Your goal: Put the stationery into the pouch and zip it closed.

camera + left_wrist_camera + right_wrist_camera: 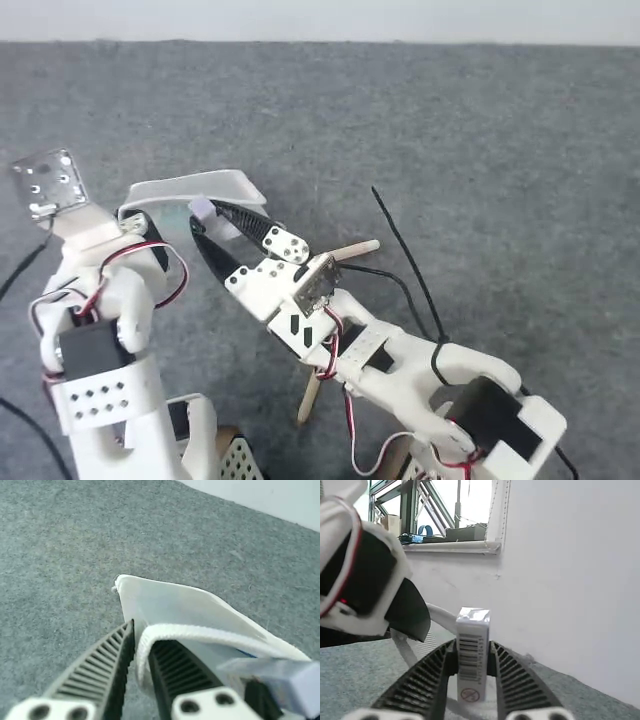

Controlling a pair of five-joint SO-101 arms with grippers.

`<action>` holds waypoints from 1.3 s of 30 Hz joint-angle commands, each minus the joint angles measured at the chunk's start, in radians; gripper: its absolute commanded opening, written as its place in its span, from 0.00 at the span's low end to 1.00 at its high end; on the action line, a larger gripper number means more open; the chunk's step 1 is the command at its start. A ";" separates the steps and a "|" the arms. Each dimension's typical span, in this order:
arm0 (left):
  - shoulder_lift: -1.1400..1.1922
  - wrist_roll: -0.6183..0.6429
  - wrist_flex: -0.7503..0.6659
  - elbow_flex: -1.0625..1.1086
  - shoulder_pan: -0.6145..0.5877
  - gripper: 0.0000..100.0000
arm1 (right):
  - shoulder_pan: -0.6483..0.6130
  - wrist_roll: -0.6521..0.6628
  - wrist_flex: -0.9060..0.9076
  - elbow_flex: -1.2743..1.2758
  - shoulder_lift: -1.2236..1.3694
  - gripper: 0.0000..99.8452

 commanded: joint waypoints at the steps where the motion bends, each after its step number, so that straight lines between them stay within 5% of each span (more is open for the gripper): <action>1: -0.009 -0.003 -0.006 -0.019 -0.005 0.01 | 0.015 0.018 0.001 -0.046 -0.002 0.13; 16: -0.009 -0.003 -0.006 -0.019 -0.005 0.01 | -0.012 0.106 0.038 0.069 -0.197 0.12; 27: -0.009 -0.003 -0.006 -0.019 -0.006 0.01 | -0.012 0.106 0.392 0.098 -0.387 0.12; 39: -0.009 -0.002 -0.008 -0.015 -0.008 0.01 | 0.038 0.104 0.978 0.094 -0.710 0.12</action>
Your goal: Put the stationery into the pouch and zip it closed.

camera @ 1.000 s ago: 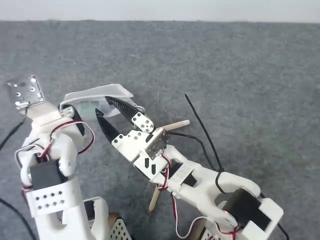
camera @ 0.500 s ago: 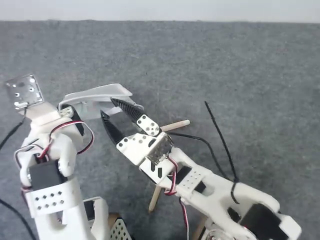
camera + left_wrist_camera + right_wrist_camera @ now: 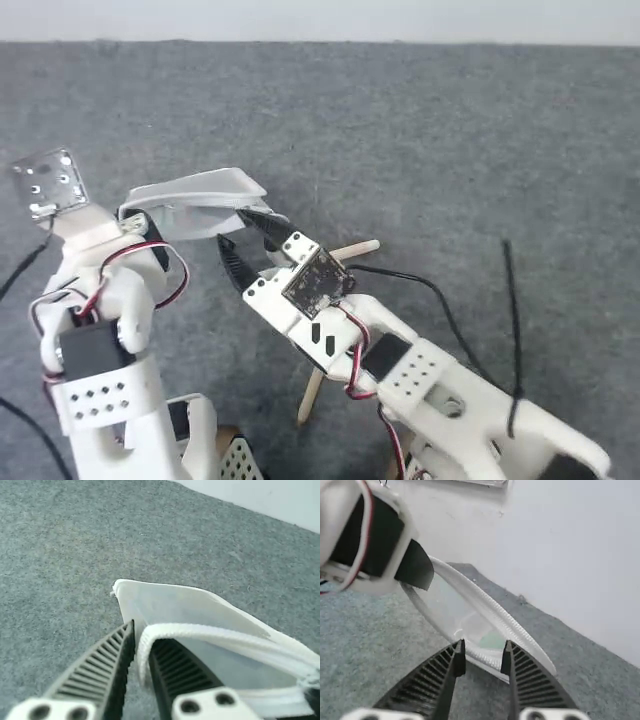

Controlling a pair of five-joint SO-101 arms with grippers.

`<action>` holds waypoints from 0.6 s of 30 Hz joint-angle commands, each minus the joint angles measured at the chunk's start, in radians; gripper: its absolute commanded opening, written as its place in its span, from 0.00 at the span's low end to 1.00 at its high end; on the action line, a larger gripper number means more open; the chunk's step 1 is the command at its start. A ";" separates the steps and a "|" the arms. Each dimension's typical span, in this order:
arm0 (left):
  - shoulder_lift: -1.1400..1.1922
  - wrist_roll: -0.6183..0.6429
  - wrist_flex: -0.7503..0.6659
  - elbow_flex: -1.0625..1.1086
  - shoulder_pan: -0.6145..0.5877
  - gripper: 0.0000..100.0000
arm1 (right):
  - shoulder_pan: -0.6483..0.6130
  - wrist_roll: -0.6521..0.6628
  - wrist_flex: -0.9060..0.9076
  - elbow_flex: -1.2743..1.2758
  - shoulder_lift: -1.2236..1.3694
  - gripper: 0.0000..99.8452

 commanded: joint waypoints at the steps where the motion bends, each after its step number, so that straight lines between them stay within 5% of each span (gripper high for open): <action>1: -0.009 -0.002 -0.011 -0.008 -0.008 0.01 | 0.022 0.014 0.208 -0.012 -0.140 0.12; 9: -0.009 0.000 -0.012 -0.007 -0.009 0.01 | 0.059 0.011 0.503 -0.049 -0.306 0.12; 18: -0.009 0.038 -0.026 -0.013 -0.075 0.01 | 0.208 -0.192 0.906 -0.325 -0.305 0.12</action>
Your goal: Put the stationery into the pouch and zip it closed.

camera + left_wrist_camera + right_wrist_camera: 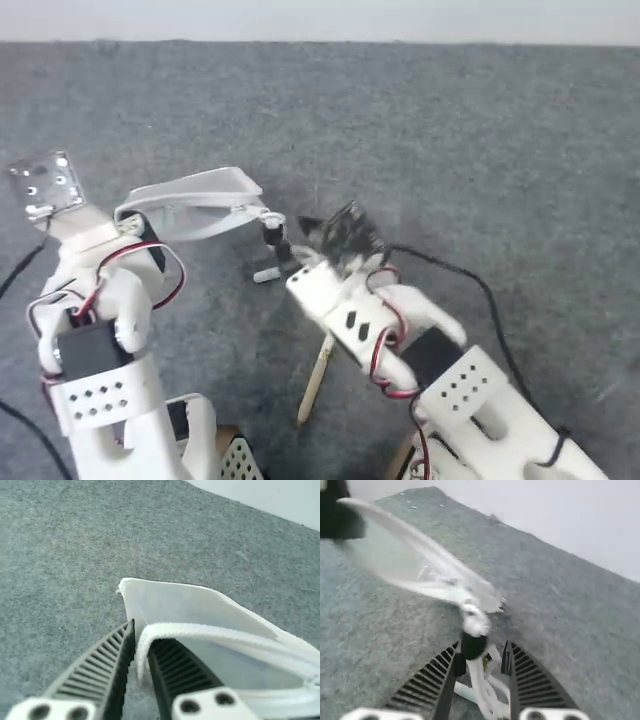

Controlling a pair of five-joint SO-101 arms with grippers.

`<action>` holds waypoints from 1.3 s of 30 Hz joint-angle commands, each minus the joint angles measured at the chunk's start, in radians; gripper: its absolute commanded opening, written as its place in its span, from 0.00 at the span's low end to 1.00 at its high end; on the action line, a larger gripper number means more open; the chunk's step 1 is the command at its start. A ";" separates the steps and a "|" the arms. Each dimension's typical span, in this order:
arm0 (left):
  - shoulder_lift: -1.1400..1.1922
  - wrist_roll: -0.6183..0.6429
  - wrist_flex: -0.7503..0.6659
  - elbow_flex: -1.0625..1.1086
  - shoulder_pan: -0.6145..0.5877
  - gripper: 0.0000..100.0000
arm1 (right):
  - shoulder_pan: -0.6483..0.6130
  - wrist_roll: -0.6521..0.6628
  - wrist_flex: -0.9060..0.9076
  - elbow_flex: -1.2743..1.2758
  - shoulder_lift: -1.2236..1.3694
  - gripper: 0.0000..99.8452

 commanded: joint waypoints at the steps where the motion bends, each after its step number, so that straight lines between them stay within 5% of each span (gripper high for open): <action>1: -0.009 0.048 -0.032 -0.019 -0.064 0.01 | 0.061 -0.066 0.140 -0.153 -0.041 0.12; 11: -0.009 0.052 -0.034 -0.018 -0.084 0.01 | 0.082 -0.098 0.180 -0.236 0.119 0.12; 21: -0.009 0.052 -0.034 -0.018 -0.084 0.01 | 0.153 -0.351 0.447 -0.618 0.579 0.12; 26: -0.009 0.052 -0.035 -0.018 -0.084 0.01 | 0.163 -0.454 0.562 -0.770 0.791 0.20; 39: -0.009 0.051 -0.035 -0.016 -0.084 0.01 | 0.208 -0.586 0.745 -1.094 1.198 0.22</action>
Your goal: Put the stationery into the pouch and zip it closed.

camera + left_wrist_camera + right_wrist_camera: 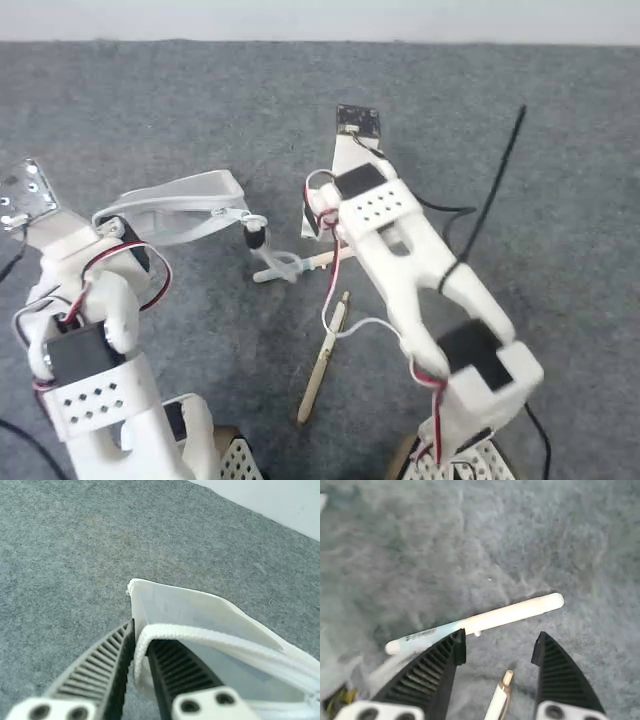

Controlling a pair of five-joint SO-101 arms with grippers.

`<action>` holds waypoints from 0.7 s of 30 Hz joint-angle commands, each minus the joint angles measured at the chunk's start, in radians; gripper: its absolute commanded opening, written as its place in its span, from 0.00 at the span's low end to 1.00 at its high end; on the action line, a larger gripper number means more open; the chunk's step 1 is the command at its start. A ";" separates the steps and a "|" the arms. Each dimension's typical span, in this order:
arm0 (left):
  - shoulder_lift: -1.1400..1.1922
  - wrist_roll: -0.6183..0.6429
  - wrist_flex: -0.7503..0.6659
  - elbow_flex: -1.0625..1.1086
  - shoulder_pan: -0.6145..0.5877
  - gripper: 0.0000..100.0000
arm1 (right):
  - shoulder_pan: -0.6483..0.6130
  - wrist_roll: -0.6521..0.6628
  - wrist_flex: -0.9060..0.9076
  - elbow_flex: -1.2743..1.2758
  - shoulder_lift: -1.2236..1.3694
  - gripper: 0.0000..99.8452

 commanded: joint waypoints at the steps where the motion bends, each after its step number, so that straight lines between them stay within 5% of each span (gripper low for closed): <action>1: -0.009 0.018 -0.035 -0.016 -0.009 0.01 | 0.016 -0.034 0.031 -0.103 0.036 0.22; 21: -0.009 0.014 -0.035 -0.012 -0.009 0.01 | 0.007 -0.077 0.036 -0.178 0.236 0.22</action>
